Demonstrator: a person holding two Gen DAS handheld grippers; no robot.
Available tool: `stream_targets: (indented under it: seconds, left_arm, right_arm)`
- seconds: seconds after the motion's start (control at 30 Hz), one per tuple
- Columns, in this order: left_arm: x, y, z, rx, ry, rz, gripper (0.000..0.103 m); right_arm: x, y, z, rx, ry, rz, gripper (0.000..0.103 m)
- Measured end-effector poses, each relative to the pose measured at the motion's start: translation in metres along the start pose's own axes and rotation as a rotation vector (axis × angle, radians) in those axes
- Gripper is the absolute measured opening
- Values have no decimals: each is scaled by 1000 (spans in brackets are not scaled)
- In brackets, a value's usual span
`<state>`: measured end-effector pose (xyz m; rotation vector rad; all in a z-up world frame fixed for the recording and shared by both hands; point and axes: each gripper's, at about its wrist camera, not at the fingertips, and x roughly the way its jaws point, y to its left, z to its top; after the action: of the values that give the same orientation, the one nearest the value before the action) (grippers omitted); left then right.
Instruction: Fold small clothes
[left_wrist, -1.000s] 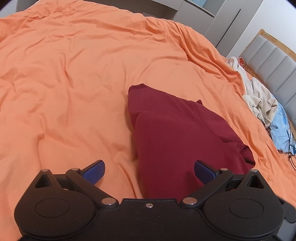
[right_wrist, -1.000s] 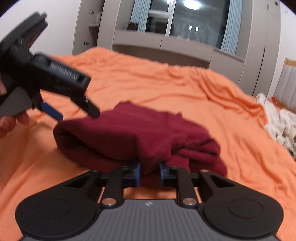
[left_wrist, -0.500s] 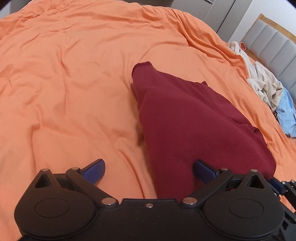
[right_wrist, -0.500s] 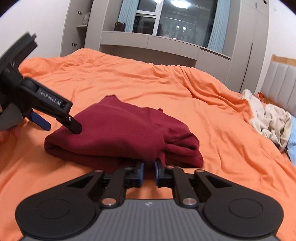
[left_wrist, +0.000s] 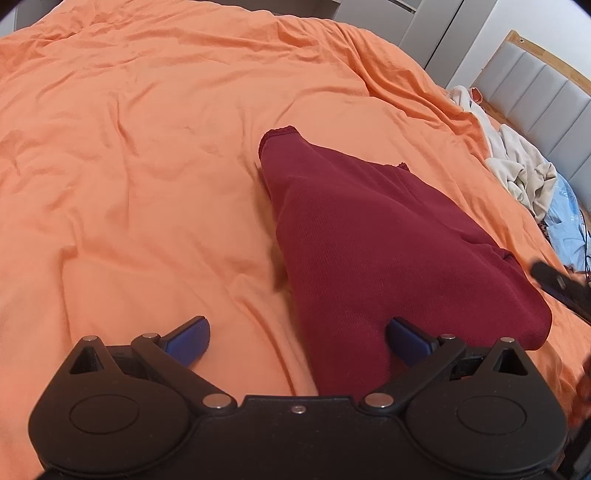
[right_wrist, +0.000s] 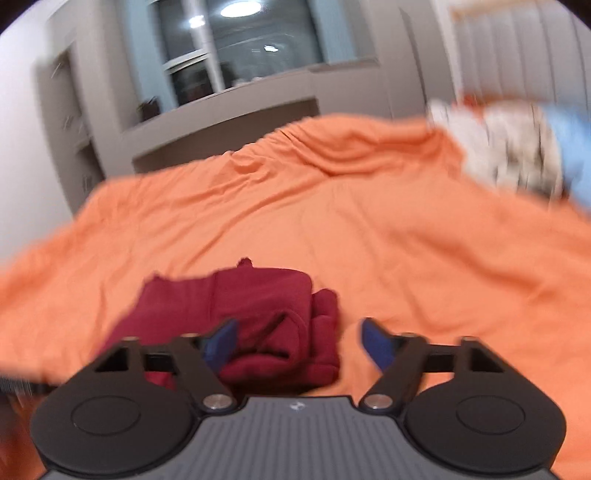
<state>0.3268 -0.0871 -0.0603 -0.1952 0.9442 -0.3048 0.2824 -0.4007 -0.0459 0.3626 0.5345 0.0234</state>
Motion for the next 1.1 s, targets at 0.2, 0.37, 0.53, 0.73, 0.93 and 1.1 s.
stream_targets:
  seconds: [0.2, 0.37, 0.53, 0.73, 0.93, 1.1]
  left_arm:
    - [0, 2, 2, -1, 4, -6, 103]
    - [0, 0, 4, 2, 9, -4, 103]
    - [-2, -11, 7, 25, 3, -36, 102]
    - [4, -10, 3, 23, 37, -32, 103]
    - [2, -9, 5, 28, 35, -29, 103]
    - [0, -11, 8, 29, 23, -27, 102]
  right_arm:
    - [29, 7, -4, -111, 77, -31, 29]
    - [18, 33, -7, -297, 4, -110, 8]
    - [2, 58, -3, -521, -113, -235, 9]
    - [21, 49, -35, -548, 15, -241, 10]
    - [10, 44, -42, -493, 14, -226, 15]
    - [-7, 31, -29, -379, -18, -190, 67]
